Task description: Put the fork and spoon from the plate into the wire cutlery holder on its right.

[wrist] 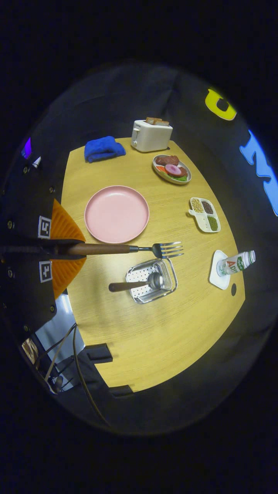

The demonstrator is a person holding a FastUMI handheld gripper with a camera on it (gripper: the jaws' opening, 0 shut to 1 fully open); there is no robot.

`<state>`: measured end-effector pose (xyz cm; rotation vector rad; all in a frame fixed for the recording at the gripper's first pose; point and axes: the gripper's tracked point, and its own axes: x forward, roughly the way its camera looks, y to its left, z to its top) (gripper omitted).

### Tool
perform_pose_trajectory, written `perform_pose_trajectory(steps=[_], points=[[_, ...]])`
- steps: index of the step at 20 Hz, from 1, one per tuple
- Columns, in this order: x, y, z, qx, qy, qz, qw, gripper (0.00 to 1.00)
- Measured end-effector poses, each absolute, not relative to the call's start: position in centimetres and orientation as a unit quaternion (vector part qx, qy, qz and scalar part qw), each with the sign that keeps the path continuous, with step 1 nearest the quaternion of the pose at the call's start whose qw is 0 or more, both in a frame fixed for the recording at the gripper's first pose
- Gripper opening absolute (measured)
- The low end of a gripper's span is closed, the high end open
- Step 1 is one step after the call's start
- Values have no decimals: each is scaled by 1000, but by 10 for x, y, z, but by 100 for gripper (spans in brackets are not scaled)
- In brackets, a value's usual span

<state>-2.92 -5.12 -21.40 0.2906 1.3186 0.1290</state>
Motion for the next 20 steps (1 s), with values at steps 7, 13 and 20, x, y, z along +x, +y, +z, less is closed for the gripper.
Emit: perform_pose_trajectory(steps=[7,13,20], points=[[-38,-73,-223,149,671,53,724,7],[-28,-66,-225,193,705,51,681,7],[-11,-55,-233,266,732,27,627,7]])
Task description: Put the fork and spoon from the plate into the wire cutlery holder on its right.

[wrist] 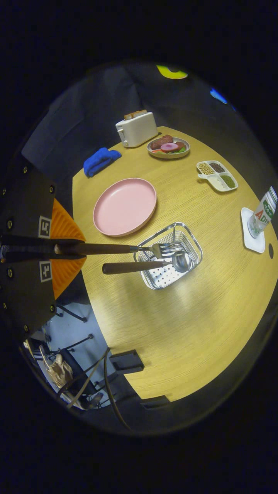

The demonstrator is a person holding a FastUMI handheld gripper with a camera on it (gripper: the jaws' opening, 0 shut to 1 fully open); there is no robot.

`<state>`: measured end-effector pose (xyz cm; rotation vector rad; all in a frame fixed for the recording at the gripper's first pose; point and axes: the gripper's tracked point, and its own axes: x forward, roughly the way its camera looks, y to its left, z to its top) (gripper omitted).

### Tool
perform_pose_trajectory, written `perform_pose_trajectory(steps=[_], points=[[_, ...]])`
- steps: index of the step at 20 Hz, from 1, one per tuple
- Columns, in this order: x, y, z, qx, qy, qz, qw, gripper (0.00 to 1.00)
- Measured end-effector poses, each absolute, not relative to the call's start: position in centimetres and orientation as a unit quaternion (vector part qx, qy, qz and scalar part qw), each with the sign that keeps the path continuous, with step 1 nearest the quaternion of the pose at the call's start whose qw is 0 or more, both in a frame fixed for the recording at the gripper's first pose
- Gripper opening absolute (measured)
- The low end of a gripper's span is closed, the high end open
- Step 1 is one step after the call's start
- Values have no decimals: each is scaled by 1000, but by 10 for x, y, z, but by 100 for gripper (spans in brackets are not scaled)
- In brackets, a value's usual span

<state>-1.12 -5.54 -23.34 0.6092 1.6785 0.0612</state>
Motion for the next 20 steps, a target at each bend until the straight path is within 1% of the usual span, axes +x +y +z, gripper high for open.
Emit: perform_pose_trajectory(steps=[4,7,15,19,20], points=[[-1,-58,-244,277,742,3,610,7],[3,-54,-250,277,751,-2,599,7],[18,-49,-256,281,759,-21,587,7],[19,-45,-255,277,757,-25,592,18],[20,-45,-254,277,755,-24,594,23]])
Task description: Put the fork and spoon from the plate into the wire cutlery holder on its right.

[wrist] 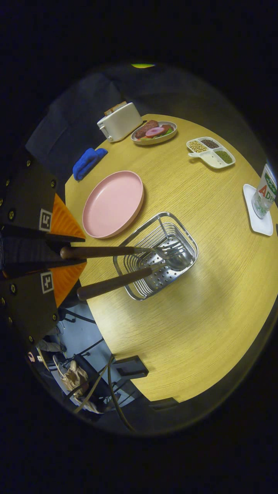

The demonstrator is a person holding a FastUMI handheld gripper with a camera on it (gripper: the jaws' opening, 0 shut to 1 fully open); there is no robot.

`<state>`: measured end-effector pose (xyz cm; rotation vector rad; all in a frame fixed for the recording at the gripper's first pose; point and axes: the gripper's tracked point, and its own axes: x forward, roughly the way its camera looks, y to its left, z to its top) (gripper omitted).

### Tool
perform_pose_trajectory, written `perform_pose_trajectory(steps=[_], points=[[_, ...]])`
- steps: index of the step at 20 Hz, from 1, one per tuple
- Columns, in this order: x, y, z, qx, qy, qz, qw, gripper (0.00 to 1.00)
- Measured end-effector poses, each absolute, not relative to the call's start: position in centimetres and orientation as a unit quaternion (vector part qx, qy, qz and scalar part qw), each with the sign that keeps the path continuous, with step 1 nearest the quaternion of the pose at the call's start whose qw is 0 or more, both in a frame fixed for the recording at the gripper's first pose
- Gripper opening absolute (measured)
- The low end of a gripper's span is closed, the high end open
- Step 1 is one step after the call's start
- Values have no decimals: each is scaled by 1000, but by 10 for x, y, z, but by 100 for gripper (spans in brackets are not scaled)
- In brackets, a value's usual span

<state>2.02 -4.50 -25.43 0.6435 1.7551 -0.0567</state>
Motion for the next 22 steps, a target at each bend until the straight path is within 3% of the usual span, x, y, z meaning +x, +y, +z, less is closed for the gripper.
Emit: perform_pose_trajectory(steps=[2,9,22], points=[[20,-45,-254,274,752,-23,599,32],[16,-47,-240,252,726,-7,640,32],[1,-62,-201,120,614,51,778,32]])
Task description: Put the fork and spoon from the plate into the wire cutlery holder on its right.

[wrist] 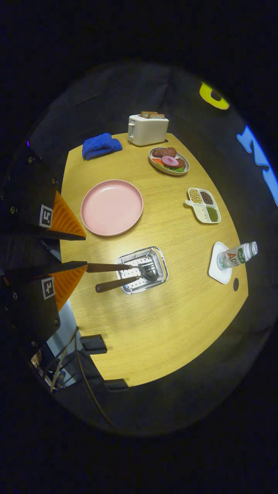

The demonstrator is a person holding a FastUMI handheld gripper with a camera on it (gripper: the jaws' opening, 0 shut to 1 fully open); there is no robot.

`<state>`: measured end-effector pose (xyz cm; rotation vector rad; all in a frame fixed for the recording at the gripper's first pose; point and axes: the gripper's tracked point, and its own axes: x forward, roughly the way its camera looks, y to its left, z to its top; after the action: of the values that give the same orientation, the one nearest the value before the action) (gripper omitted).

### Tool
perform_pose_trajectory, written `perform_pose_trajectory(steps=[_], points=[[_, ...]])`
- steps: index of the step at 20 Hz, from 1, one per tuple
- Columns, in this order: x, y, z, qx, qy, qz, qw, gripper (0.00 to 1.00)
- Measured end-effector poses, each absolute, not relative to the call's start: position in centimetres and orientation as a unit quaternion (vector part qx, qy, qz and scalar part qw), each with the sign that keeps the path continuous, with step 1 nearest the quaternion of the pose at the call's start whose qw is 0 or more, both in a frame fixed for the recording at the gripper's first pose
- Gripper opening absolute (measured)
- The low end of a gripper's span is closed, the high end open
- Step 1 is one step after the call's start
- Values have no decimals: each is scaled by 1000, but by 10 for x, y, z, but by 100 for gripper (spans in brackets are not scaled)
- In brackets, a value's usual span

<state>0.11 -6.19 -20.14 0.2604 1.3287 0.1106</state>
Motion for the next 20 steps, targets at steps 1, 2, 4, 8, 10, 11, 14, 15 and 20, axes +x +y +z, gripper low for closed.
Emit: perform_pose_trajectory(steps=[1,2,4,8,10,11,14,15,20], points=[[1,-61,-197,117,605,54,786,32],[3,-62,-192,114,594,56,794,32],[6,-65,-186,99,571,57,813,32],[21,-58,-166,66,505,62,858,32],[26,-49,-157,54,480,68,873,32],[29,-46,-155,46,467,70,880,32],[39,-24,-141,48,427,79,900,32],[43,-15,-135,51,408,84,908,32],[55,17,-87,45,269,104,956,32]])
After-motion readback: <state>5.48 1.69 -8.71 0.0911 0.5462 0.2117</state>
